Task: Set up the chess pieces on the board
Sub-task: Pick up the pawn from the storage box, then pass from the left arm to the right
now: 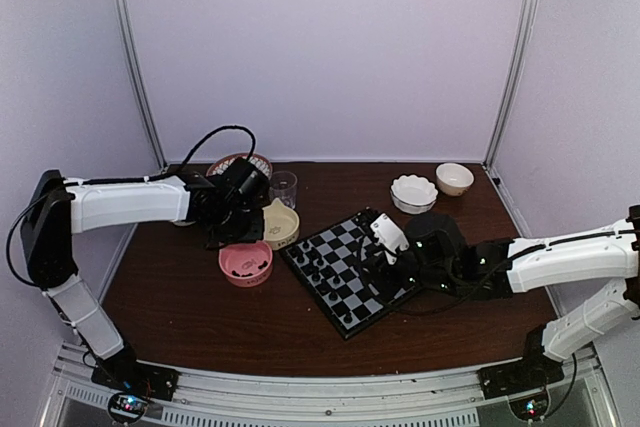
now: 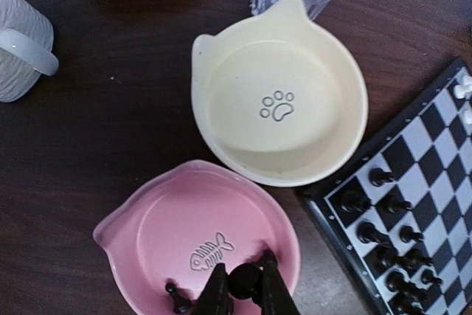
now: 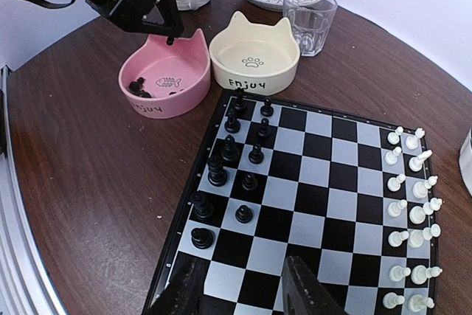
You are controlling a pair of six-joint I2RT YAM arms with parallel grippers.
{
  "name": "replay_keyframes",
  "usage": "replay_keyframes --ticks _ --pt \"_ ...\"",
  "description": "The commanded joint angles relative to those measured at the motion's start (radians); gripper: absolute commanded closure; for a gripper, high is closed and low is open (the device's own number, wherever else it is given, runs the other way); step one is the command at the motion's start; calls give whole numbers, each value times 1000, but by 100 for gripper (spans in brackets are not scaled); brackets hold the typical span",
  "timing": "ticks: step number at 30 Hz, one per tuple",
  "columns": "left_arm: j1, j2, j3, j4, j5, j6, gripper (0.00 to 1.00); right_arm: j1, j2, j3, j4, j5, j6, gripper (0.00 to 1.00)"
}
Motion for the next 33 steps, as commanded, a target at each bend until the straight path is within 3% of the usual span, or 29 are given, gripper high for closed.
replay_keyframes --ticks 1,8,17,33 --pt "-44 -88 -27 23 31 -92 93 0 -4 20 49 -50 -8 61" --pt "-158 -149 -43 153 58 -254 93 1 -44 -18 111 -67 2 61" --pt "-283 -82 23 300 79 -411 92 0 -78 -71 176 -32 2 61" --pt "-383 9 60 457 145 -493 92 -7 -12 -53 186 -18 1 60"
